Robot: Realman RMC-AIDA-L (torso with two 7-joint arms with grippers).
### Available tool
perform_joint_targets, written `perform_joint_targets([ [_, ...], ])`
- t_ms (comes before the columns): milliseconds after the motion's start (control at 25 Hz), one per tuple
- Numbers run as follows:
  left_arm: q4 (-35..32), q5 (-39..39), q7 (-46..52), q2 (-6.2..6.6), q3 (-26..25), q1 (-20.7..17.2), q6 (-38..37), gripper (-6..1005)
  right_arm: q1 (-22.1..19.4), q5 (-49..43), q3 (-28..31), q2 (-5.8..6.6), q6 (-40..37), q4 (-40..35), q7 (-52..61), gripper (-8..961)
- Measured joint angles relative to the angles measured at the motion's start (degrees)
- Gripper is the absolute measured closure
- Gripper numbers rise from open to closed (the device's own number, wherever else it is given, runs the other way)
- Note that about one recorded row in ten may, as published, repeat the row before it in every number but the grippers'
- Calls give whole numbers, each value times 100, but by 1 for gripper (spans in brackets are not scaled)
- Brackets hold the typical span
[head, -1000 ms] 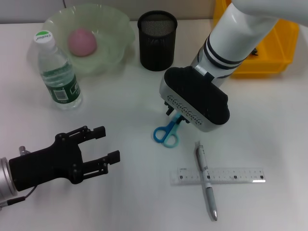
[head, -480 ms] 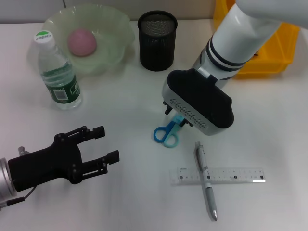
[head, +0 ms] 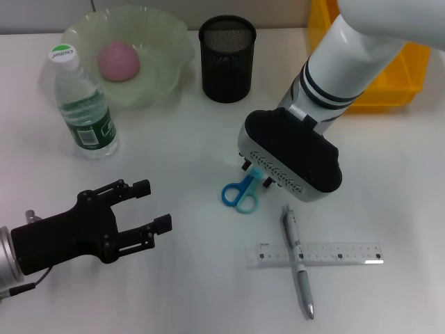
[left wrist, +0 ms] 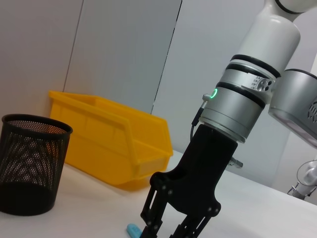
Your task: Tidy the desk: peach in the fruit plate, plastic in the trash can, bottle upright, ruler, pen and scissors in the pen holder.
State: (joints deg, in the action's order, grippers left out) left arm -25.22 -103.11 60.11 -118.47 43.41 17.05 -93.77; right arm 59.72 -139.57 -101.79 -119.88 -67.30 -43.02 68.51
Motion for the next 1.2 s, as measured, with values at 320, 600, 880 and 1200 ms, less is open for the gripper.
perform_joint_targets([
  [320,0,3,0,-9,0,-10,-4,214,87,125,-191,1,90,120,-41,509],
  [600,0,8,0,-9,1,-17,-39,214,236,274,-362,0,309,390,-131,555],
  [880,7,18,0,-9,0,-18,-57,214,348,373,-547,1,418,557,-189,593],
  [1200,8,22,0,-9,0,-13,-126,214,473,396,-742,0,448,677,-189,649],
])
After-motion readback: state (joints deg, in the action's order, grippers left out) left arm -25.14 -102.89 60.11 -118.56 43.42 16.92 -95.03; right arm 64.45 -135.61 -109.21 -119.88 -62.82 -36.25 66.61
